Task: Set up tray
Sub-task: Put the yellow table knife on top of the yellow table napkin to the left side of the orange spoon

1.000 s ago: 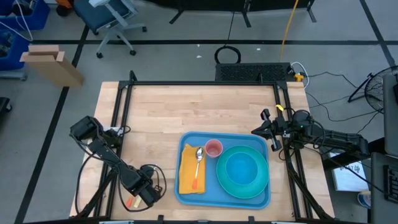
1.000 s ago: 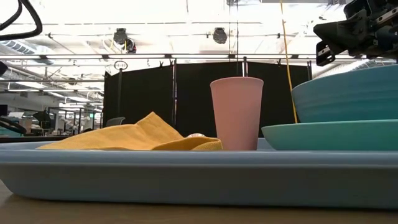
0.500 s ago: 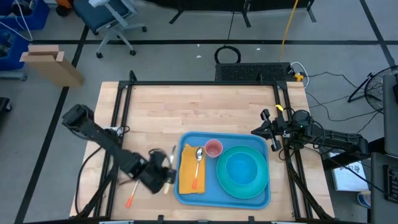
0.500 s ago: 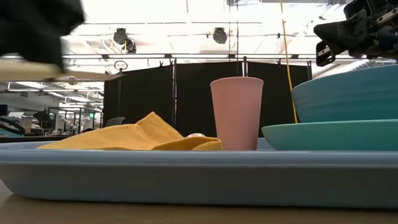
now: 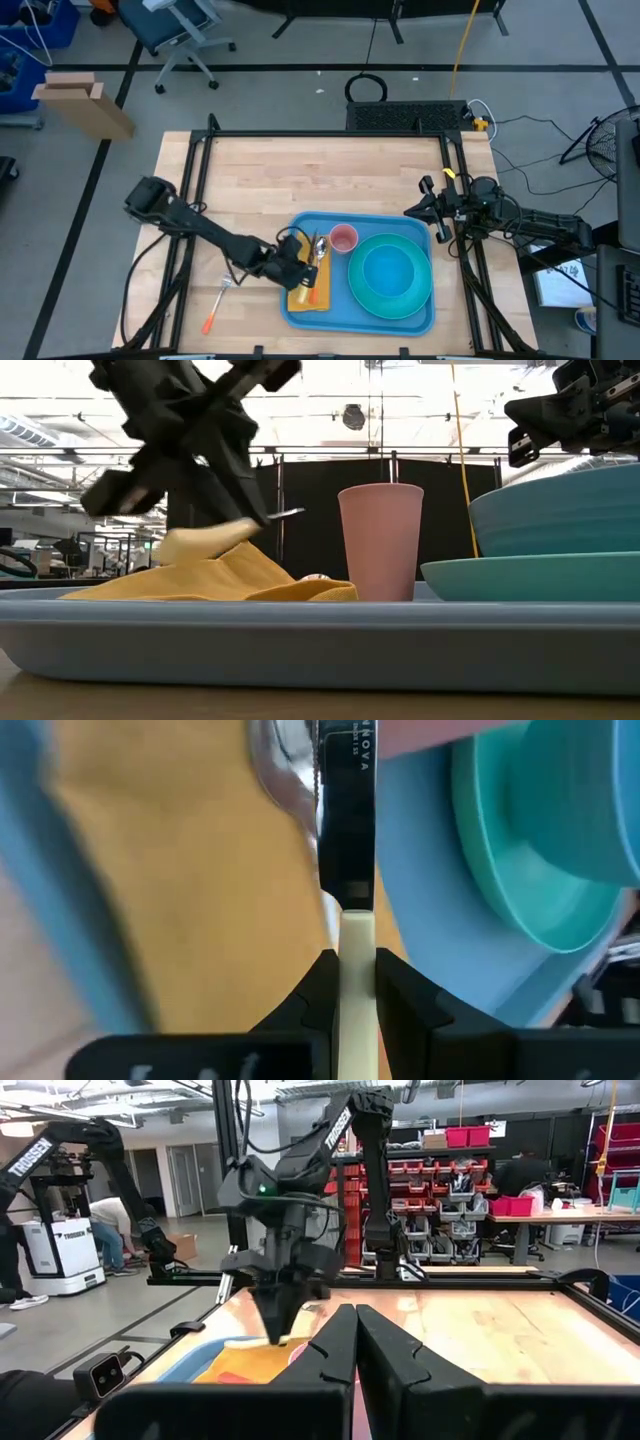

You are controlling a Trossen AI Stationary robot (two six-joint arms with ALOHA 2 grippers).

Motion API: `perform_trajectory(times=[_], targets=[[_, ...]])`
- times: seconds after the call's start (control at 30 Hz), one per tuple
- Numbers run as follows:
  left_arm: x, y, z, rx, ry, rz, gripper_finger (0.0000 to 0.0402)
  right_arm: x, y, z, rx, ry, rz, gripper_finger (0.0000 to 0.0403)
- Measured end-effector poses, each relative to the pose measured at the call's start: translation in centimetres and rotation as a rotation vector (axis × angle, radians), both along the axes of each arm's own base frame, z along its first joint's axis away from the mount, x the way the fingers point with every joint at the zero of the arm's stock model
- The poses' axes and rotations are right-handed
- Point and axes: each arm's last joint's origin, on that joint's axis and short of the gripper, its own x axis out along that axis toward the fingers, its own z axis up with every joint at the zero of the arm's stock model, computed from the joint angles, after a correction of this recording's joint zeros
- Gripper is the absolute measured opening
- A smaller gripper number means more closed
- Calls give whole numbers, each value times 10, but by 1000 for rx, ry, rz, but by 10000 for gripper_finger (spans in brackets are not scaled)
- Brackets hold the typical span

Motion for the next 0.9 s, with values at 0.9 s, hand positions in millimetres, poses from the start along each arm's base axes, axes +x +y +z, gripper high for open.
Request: perform_trajectory(times=[0.9], targets=[[-4, -11, -25, -70, 90, 152, 45, 1, 0, -3, 18, 38, 2, 0]])
